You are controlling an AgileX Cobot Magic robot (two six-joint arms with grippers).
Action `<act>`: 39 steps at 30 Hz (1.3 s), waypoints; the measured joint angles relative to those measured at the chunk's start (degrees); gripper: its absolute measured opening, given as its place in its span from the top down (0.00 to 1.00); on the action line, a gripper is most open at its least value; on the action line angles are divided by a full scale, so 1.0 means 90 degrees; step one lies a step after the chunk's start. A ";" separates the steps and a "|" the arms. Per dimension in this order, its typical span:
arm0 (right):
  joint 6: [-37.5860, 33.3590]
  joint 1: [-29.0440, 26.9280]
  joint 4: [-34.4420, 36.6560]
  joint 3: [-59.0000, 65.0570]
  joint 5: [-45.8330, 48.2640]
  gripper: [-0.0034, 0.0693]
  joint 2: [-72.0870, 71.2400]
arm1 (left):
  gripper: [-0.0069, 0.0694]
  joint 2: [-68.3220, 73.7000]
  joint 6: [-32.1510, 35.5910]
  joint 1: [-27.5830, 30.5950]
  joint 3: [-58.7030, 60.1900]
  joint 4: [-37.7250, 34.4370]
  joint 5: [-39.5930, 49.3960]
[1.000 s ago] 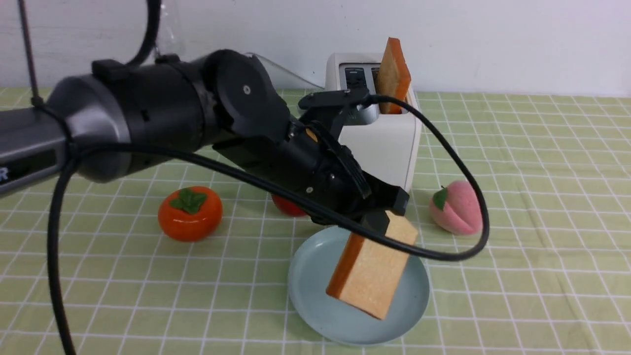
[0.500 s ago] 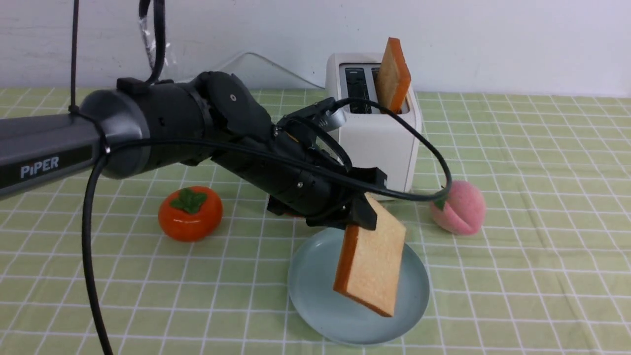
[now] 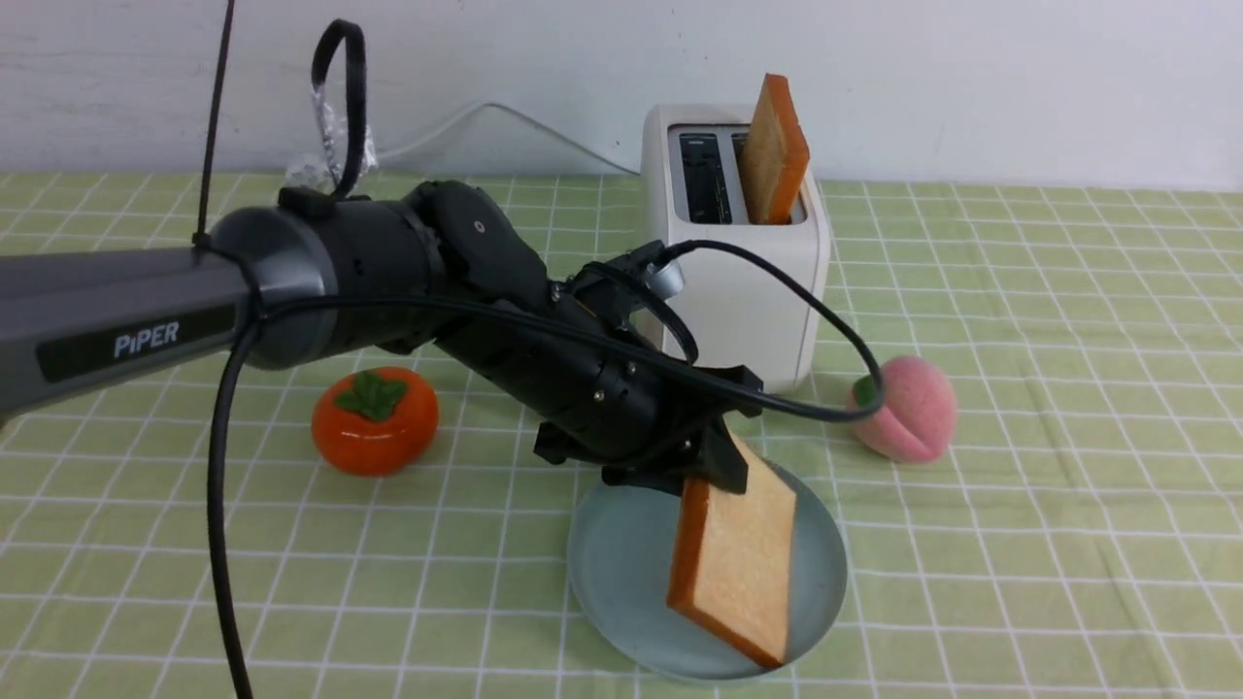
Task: Take toasted bread from bread machine on green coffee tablecloth place on plate.
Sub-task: 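Place the slice of bread on the plate with the left gripper, then grasp the toast slice in the toaster and pull it up out of the slot with the right gripper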
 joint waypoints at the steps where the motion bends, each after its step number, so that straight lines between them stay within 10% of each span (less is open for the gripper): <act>1: 0.0000 0.0000 0.0000 0.0000 0.0000 0.84 0.0000 | 0.48 -0.0007 0.0000 0.0000 0.0000 0.0190 0.0025; 6: 0.0000 0.0000 0.0000 0.0000 -0.0006 0.84 0.0000 | 0.19 -0.0301 -0.0480 0.0089 0.0000 0.1265 0.0128; 12: 0.0000 0.0000 0.0000 -0.0010 0.0039 0.83 0.0000 | 0.10 -0.0957 -0.1658 0.0127 0.0000 0.3057 0.0511; 17: 0.0000 0.0000 0.0000 -0.0397 0.0544 0.86 0.0303 | 0.28 -0.1698 -0.2218 0.0140 0.0007 0.3918 0.1089; 21: 0.0000 0.0000 0.0000 -0.1176 0.1131 0.94 0.1630 | 0.80 -0.3199 -0.2057 0.0140 0.0057 0.4016 0.1159; 23: 0.0000 0.0000 0.0000 -0.1477 0.1248 0.95 0.2353 | 0.91 -0.3772 -0.1887 0.0140 0.0222 0.4021 0.1075; 39: -0.1639 0.0495 0.1367 -0.4473 0.0357 0.94 0.8128 | 0.93 -0.9521 -0.1697 0.0140 0.6091 0.4016 -0.2751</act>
